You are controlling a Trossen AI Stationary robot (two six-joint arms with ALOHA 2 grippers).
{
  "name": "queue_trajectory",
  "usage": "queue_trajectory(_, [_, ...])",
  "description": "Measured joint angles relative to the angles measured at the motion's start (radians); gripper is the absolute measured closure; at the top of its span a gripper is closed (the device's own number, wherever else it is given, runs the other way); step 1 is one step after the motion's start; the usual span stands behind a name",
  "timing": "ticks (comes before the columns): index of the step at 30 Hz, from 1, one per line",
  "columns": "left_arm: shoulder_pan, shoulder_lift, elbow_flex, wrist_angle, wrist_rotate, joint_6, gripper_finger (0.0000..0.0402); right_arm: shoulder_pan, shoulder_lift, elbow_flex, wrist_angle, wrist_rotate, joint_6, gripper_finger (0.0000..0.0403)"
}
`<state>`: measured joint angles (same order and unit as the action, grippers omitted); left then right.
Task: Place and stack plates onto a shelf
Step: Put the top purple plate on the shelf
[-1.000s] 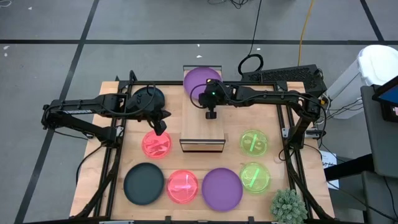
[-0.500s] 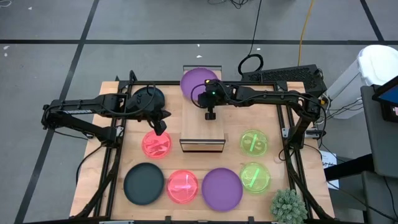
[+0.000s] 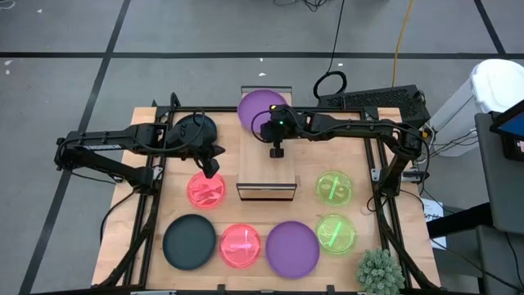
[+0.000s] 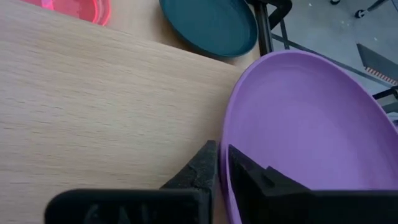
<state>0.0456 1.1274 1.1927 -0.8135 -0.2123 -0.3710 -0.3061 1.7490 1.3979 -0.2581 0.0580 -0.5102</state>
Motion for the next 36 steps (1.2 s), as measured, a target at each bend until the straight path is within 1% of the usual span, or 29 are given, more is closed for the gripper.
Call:
queue_trajectory(5, [0.0, 0.0, 0.0, 0.0, 0.0, 0.0, 0.04, 0.001, 0.0, 0.0, 0.0, 0.076, 0.0, 0.0353])
queue_trajectory(12, [0.0, 0.0, 0.0, 0.0, 0.0, -0.004, 0.04, 0.001, -0.031, 0.0, 0.0, 0.071, 0.006, 0.0331])
queue_trajectory(18, [0.0, 0.0, 0.0, 0.001, 0.0, -0.001, 0.04, 0.001, -0.036, 0.0, -0.004, 0.07, 0.06, 0.0319])
queue_trajectory(25, [0.0, 0.0, 0.0, 0.001, 0.0, -0.002, 0.04, 0.001, -0.036, 0.0, -0.009, 0.067, 0.126, 0.0324])
queue_trajectory(31, [0.0, 0.0, 0.0, 0.001, 0.0, -0.003, 0.04, -0.016, -0.036, -0.008, -0.016, -0.03, 0.133, 0.0334])
queue_trajectory(36, [0.0, 0.0, 0.0, 0.002, 0.0, -0.003, 0.04, -0.02, -0.036, -0.044, -0.019, -0.034, 0.133, 0.0343])
